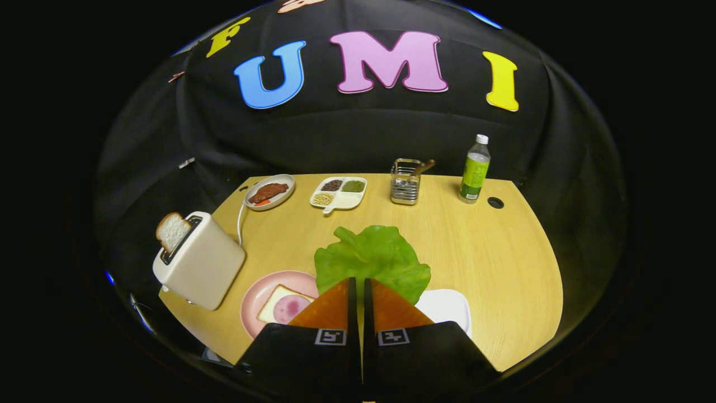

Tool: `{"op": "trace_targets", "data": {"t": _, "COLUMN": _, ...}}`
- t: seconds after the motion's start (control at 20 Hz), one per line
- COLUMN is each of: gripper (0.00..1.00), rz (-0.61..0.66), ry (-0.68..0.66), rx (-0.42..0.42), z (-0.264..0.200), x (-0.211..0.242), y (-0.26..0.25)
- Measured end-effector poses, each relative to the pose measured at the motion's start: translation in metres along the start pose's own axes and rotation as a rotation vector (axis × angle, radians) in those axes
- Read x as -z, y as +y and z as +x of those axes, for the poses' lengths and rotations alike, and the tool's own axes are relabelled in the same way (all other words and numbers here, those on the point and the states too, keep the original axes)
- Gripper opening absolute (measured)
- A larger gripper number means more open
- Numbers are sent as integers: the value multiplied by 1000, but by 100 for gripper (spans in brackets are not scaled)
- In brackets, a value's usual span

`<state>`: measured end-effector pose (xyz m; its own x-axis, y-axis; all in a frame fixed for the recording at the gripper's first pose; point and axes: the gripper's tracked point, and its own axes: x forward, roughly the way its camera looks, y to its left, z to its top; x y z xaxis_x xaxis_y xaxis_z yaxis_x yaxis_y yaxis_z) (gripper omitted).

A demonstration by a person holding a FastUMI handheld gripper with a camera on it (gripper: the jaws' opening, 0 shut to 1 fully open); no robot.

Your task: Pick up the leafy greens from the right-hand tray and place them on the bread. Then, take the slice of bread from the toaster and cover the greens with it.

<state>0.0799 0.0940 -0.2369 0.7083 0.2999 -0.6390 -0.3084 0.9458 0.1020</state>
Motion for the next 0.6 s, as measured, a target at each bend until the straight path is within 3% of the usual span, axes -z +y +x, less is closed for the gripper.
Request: {"op": "trace_targets", "data": {"t": 0.6, "gripper": 6, "rz": -121, "ry": 92, "rx": -157, "z": 18, "x": 48, "y": 108}}
